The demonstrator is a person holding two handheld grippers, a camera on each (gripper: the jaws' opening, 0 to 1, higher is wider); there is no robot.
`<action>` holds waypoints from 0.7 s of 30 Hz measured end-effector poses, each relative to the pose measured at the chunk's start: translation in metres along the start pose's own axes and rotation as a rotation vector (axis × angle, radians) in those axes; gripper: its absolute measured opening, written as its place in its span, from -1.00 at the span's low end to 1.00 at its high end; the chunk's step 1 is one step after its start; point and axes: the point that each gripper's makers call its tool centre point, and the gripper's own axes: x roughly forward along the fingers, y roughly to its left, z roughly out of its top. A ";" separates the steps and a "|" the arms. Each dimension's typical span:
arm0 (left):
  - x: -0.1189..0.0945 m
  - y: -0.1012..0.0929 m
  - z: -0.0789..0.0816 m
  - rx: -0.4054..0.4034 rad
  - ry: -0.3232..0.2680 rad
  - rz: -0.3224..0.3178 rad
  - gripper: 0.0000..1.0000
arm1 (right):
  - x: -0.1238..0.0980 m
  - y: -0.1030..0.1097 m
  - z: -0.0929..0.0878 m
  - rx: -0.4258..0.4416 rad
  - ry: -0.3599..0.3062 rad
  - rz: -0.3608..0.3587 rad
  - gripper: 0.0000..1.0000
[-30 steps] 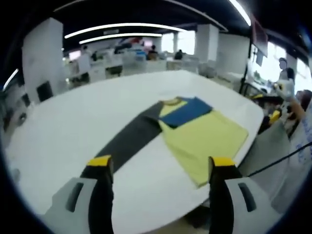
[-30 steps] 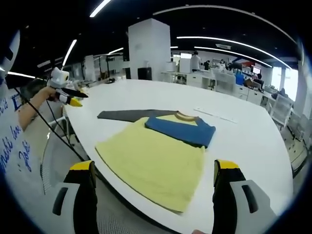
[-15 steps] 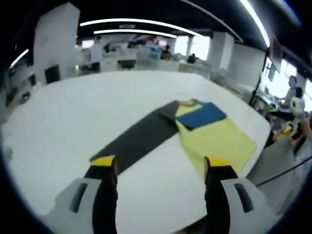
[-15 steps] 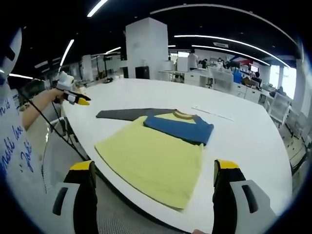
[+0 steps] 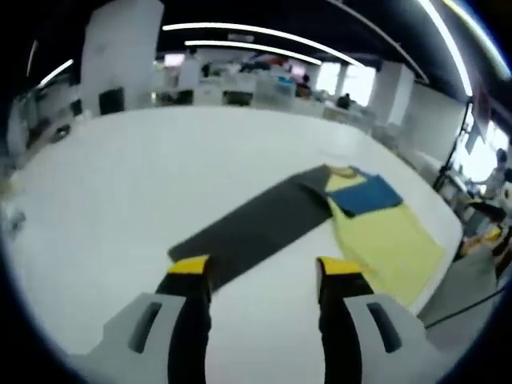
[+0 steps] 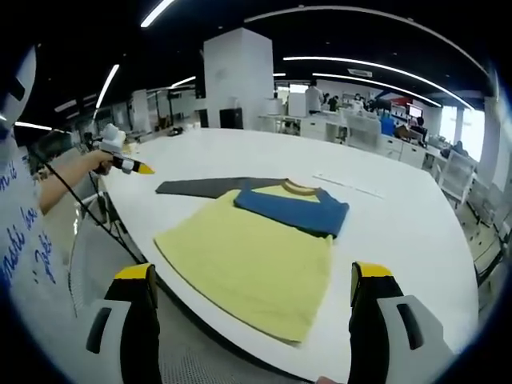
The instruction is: Fold the garment on the visible template until the final outline fits inside the template.
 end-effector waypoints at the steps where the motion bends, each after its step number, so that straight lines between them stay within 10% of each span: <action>1: 0.002 0.002 -0.001 0.000 0.003 0.001 -0.01 | 0.000 0.000 0.000 0.000 0.002 0.001 1.00; 21: 0.034 0.055 -0.021 -0.076 0.064 0.118 -0.03 | -0.002 -0.001 -0.001 0.008 0.011 -0.019 1.00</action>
